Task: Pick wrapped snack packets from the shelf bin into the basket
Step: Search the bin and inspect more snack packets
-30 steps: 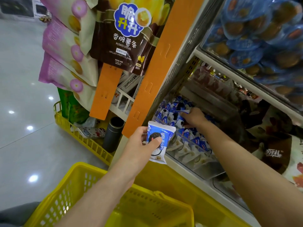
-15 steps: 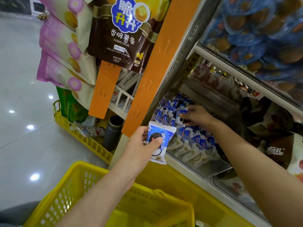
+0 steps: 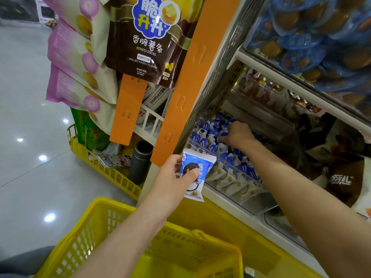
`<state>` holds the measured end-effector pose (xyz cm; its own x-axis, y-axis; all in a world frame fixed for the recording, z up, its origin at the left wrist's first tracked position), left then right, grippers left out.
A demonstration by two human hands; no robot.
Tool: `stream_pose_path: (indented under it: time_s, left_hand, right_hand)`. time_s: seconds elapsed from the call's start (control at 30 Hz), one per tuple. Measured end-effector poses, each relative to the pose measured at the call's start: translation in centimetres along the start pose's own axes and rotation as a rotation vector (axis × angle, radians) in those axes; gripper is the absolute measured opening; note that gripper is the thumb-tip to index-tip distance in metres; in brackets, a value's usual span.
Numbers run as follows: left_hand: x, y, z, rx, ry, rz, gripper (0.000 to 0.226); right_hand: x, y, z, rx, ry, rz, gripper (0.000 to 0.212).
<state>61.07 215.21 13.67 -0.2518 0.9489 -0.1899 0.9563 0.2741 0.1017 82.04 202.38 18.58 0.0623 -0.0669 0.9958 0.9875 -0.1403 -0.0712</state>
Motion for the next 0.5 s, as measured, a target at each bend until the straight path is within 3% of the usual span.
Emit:
stream_pose_path:
  time_s: [0.1, 0.17, 0.23, 0.3, 0.5]
  left_hand:
    - [0.1, -0.1, -0.1, 0.0, -0.006, -0.004, 0.031]
    - [0.2, -0.1, -0.1, -0.002, -0.014, -0.01, 0.028]
    - [0.2, 0.0, -0.1, -0.008, -0.018, -0.012, 0.027]
    - [0.2, 0.0, -0.1, -0.012, -0.014, -0.011, 0.029]
    - [0.0, -0.1, 0.2, -0.005, 0.004, -0.003, 0.031]
  right_hand:
    - [-0.5, -0.2, 0.5, 0.025, 0.037, 0.09, 0.03]
    - [-1.2, -0.2, -0.1, 0.009, 0.317, 0.28, 0.016]
    - [-1.7, -0.6, -1.2, -0.026, 0.566, 0.451, 0.044]
    - [-1.9, -0.5, -2.1, -0.02, 0.602, 0.464, 0.057]
    - [-1.8, -0.4, -1.3, -0.018, 0.635, 0.334, 0.051]
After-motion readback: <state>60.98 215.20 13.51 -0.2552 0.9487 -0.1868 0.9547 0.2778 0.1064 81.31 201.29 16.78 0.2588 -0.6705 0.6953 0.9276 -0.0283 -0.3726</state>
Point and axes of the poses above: each hand's wrist, its own y-axis towards the middle knuckle, its own x-axis out of the back of the hand, z = x × y, the point moved 7 cm from there along y, towards the middle knuckle, and after that the axes turned 15 degrees about -x, right-handed, at the moved point
